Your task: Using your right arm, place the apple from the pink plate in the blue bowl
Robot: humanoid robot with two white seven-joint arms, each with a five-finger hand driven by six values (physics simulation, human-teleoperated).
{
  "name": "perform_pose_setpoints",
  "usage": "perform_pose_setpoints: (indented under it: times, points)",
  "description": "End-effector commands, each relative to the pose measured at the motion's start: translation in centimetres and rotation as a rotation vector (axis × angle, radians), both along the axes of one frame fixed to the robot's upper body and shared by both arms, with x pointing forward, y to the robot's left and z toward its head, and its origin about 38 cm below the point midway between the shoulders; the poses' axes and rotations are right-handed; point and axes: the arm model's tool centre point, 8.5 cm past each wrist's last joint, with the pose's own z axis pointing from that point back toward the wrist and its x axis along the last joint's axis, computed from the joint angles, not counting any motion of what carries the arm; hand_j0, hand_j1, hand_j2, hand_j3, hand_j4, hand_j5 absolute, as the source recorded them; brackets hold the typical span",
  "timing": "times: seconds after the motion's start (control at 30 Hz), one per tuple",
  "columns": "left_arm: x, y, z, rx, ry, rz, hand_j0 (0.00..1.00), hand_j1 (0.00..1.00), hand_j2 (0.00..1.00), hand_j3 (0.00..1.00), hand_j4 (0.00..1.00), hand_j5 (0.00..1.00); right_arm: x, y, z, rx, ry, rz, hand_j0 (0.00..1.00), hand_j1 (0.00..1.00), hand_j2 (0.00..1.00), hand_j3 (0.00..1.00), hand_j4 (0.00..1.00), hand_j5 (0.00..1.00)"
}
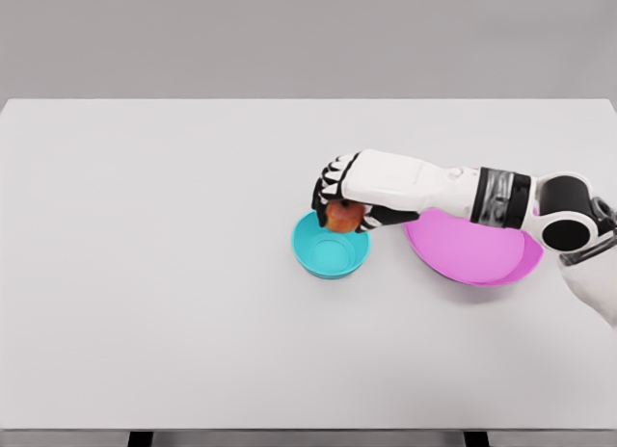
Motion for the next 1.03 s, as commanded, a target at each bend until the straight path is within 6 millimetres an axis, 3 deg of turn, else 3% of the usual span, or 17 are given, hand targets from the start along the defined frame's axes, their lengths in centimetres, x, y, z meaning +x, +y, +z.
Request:
perform_pose_setpoints:
  times: [0.0, 0.13, 0.27, 0.4, 0.53, 0.67, 0.73, 0.87, 0.93, 1.0]
  points:
    - [0.0, 0.0, 0.0, 0.000, 0.000, -0.001, 1.00, 1.00, 1.00, 1.00, 1.00, 1.00, -0.2, 0.3, -0.1, 0.006, 0.006, 0.010, 0.44, 0.44, 0.44, 0.44, 0.44, 0.44]
    - [0.0, 0.0, 0.0, 0.000, 0.000, 0.000, 1.00, 1.00, 1.00, 1.00, 1.00, 1.00, -0.3, 0.0, -0.1, -0.002, 0.003, 0.008, 0.74, 0.74, 0.74, 0.74, 0.74, 0.74]
    - [0.0, 0.0, 0.0, 0.000, 0.000, -0.001, 1.00, 1.00, 1.00, 1.00, 1.00, 1.00, -0.3, -0.2, -0.1, -0.006, 0.001, 0.006, 0.90, 0.90, 0.90, 0.90, 0.90, 0.90]
    - [0.0, 0.0, 0.0, 0.000, 0.000, -0.001, 1.00, 1.00, 1.00, 1.00, 1.00, 1.00, -0.4, -0.1, 0.1, -0.005, -0.002, 0.008, 0.90, 0.90, 0.90, 0.90, 0.90, 0.90]
    - [0.0, 0.0, 0.0, 0.000, 0.000, 0.000, 1.00, 1.00, 1.00, 1.00, 1.00, 1.00, -0.4, -0.2, 0.1, -0.006, -0.004, 0.005, 1.00, 1.00, 1.00, 1.00, 1.00, 1.00]
    - [0.0, 0.0, 0.0, 0.000, 0.000, 0.000, 1.00, 1.00, 1.00, 1.00, 1.00, 1.00, -0.2, -0.8, 0.5, -0.005, -0.014, -0.009, 1.00, 1.00, 1.00, 1.00, 1.00, 1.00]
    - [0.0, 0.0, 0.0, 0.000, 0.000, 0.000, 1.00, 1.00, 1.00, 1.00, 1.00, 1.00, 0.3, -2.8, 1.6, -0.025, -0.042, -0.054, 1.00, 1.00, 1.00, 1.00, 1.00, 1.00]
    - [0.7, -0.1, 0.0, -0.004, -0.015, 0.002, 1.00, 1.00, 1.00, 1.00, 1.00, 1.00, -0.5, -10.6, 3.3, -0.215, -0.093, -0.119, 1.00, 1.00, 1.00, 1.00, 1.00, 1.00]
    - [0.8, 0.0, 0.0, -0.001, -0.017, 0.002, 1.00, 1.00, 1.00, 1.00, 1.00, 1.00, -1.0, -12.0, 3.6, -0.232, -0.087, -0.115, 1.00, 1.00, 1.00, 1.00, 1.00, 1.00]
    - [2.1, -0.1, 0.0, -0.004, -0.044, 0.002, 1.00, 1.00, 1.00, 1.00, 1.00, 1.00, -1.1, -11.9, 3.3, -0.229, -0.080, -0.110, 1.00, 1.00, 1.00, 1.00, 1.00, 1.00]
